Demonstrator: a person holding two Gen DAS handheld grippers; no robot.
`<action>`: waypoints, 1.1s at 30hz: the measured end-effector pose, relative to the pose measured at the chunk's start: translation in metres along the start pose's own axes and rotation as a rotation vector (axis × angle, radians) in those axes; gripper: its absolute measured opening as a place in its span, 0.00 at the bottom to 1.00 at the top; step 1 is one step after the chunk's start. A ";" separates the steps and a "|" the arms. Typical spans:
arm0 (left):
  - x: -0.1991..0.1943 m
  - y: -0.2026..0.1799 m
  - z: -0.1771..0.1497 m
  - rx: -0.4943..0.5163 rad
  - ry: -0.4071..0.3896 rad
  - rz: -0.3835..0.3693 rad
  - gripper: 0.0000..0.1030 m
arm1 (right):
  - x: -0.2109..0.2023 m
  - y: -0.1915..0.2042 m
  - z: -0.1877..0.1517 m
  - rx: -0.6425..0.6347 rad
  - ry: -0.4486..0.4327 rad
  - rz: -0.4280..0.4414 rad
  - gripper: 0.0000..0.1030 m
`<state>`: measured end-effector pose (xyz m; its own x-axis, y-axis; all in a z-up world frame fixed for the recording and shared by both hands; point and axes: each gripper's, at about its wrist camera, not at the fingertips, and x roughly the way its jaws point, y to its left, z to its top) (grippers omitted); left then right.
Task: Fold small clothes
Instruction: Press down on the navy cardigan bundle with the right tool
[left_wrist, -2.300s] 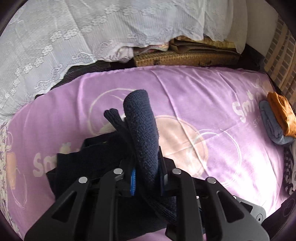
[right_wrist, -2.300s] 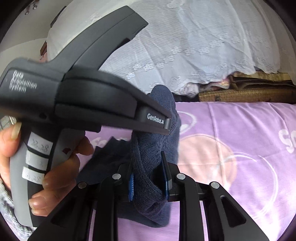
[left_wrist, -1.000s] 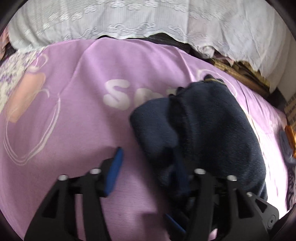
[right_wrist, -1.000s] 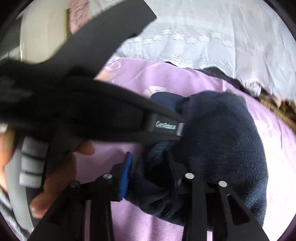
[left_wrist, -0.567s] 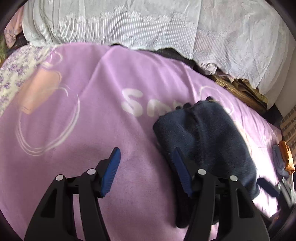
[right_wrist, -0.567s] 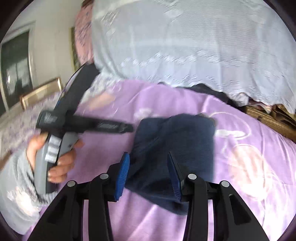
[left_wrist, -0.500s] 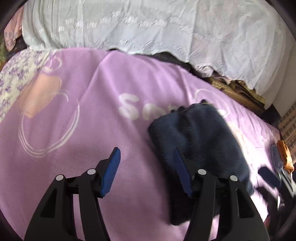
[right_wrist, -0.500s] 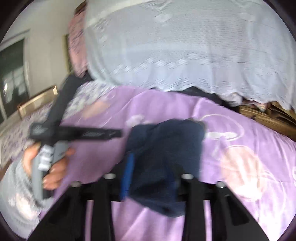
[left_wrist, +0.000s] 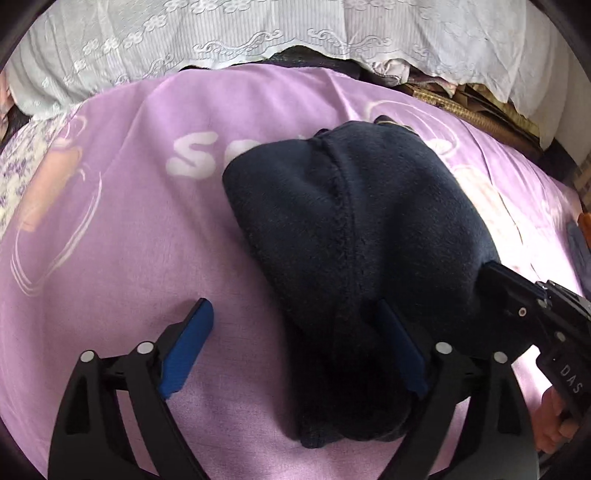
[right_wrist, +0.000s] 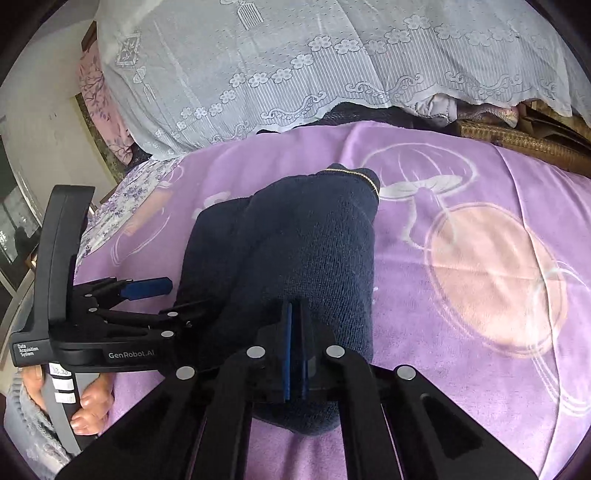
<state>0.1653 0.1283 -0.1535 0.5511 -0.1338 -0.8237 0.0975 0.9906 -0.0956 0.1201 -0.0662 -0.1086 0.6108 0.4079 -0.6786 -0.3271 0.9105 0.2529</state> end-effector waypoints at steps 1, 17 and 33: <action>-0.001 0.000 -0.001 0.000 -0.002 0.008 0.86 | 0.000 0.001 0.000 -0.005 0.004 -0.001 0.03; -0.030 -0.007 0.003 -0.008 -0.099 0.140 0.79 | 0.020 0.019 0.085 -0.081 0.017 -0.064 0.05; -0.018 -0.010 -0.006 0.001 -0.103 0.198 0.86 | 0.033 -0.006 0.057 -0.008 0.017 -0.056 0.05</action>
<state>0.1496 0.1212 -0.1409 0.6410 0.0608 -0.7651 -0.0201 0.9978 0.0625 0.1836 -0.0543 -0.0935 0.6158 0.3549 -0.7035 -0.2984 0.9313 0.2087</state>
